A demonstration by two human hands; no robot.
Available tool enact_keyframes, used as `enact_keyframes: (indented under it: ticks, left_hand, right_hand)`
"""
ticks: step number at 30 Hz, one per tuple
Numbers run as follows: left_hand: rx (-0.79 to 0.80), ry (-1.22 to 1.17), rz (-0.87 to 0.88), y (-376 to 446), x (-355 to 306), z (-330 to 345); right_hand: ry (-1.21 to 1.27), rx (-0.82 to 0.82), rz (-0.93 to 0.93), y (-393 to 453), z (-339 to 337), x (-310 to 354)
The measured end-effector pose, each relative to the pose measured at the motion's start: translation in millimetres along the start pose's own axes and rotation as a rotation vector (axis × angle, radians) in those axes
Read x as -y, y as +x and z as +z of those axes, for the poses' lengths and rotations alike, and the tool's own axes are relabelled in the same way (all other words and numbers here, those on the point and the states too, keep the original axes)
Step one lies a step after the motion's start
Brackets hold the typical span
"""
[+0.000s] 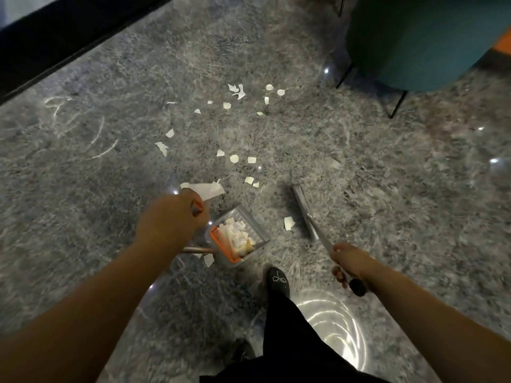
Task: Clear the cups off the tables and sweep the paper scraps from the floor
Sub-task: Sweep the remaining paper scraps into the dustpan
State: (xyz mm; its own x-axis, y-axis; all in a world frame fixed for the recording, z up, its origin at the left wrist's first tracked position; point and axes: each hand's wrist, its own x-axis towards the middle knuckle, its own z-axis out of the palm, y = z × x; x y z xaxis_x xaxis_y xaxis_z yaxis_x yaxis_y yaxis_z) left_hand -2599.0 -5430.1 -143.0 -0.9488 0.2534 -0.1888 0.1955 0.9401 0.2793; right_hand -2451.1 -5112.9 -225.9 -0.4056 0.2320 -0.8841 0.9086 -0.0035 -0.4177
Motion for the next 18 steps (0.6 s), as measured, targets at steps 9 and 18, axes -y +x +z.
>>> enact_keyframes:
  ticks: [9,18]
  left_hand:
    - [0.096,0.000,-0.158,45,-12,-13]
    - [-0.066,-0.043,-0.356,41,22,-37]
  right_hand:
    - [-0.012,0.143,0.054,41,23,54]
    - [-0.217,0.328,-0.022,69,68,130]
